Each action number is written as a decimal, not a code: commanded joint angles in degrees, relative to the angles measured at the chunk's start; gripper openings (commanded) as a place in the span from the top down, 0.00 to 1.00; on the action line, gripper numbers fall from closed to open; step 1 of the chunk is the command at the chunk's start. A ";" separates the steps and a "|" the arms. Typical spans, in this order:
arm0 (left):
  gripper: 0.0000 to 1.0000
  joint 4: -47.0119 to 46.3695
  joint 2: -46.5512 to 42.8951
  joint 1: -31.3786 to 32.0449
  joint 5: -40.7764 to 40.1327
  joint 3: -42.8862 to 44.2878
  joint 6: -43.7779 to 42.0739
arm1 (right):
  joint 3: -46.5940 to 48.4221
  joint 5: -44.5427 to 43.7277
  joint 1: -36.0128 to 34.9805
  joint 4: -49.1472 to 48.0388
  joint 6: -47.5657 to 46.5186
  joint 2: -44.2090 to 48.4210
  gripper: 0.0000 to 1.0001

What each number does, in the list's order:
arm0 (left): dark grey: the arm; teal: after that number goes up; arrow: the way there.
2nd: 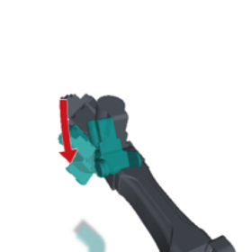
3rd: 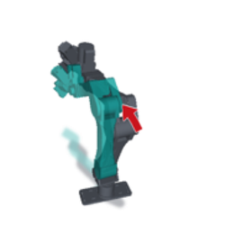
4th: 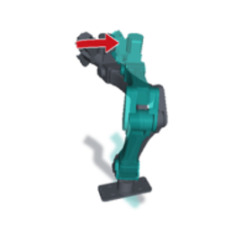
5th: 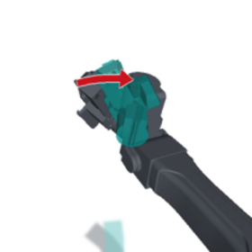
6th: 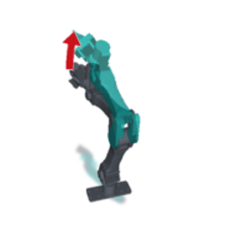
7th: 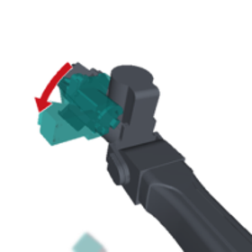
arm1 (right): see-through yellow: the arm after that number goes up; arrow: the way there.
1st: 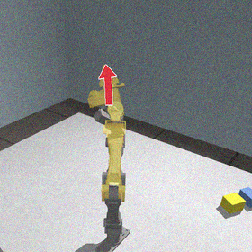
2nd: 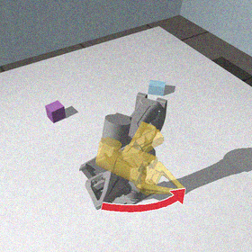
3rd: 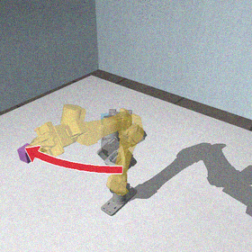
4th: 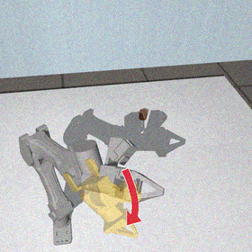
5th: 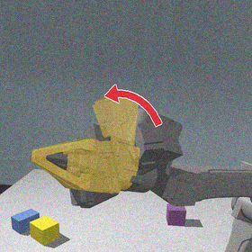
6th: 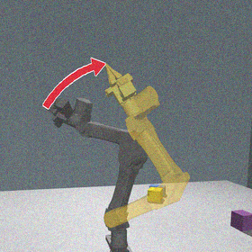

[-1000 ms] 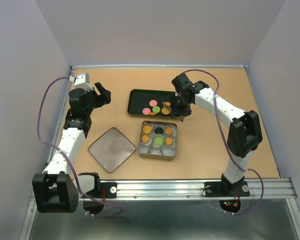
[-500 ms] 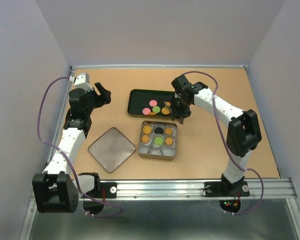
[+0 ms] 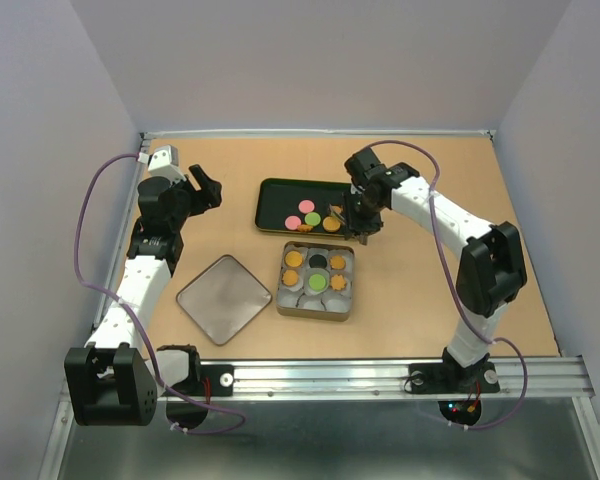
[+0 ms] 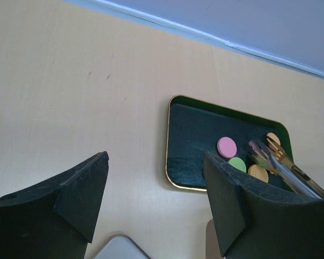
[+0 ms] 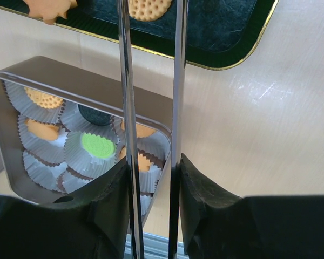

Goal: Pack the cookies

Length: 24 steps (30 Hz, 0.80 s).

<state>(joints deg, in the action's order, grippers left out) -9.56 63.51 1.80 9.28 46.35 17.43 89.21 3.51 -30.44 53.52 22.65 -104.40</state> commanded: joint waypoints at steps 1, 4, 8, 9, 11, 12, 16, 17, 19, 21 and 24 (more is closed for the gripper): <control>0.19 -1.43 -1.89 0.31 -0.75 0.85 -0.03 | 4.39 0.45 -0.06 0.88 -0.51 4.82 0.62; 0.19 -1.42 -1.46 0.31 -1.28 3.21 0.32 | 5.80 0.71 -0.06 2.64 -1.21 6.75 0.62; 0.19 -1.16 0.30 0.31 -1.46 6.37 0.15 | 3.44 3.43 -0.24 2.91 -1.30 10.87 0.64; 0.19 -0.90 0.74 0.22 -1.37 7.08 0.23 | 2.82 5.18 -0.24 2.91 -1.21 11.49 0.64; 0.19 -0.81 1.71 0.22 -1.37 9.19 -0.11 | 1.76 6.94 -0.59 2.73 -1.56 13.34 0.65; 0.19 -0.81 2.06 0.31 -1.72 9.98 -0.29 | 1.06 8.52 -0.85 2.56 -1.39 14.13 0.65; 0.19 -1.33 4.52 0.31 -3.65 14.11 -1.17 | -2.89 13.45 -2.96 1.24 -1.47 19.57 0.66; 0.19 -2.12 5.57 0.31 -3.91 15.51 -1.43 | -3.60 14.32 -4.35 0.89 -1.73 20.37 0.66; 0.19 -3.44 6.63 0.31 -4.09 16.32 -1.61 | -5.26 15.65 -7.16 0.71 -1.82 21.69 0.66; 0.19 -5.63 7.77 0.31 -4.27 16.50 -1.52 | -8.25 15.74 -9.28 0.62 -1.74 23.36 0.66; 0.19 -8.10 8.91 0.31 -3.48 15.01 -0.73 | -12.64 15.21 -13.94 0.27 -0.95 25.64 0.67</control>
<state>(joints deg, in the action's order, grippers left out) -12.34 71.83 1.80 5.74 60.69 16.99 80.88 16.53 -40.51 55.35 21.87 -81.34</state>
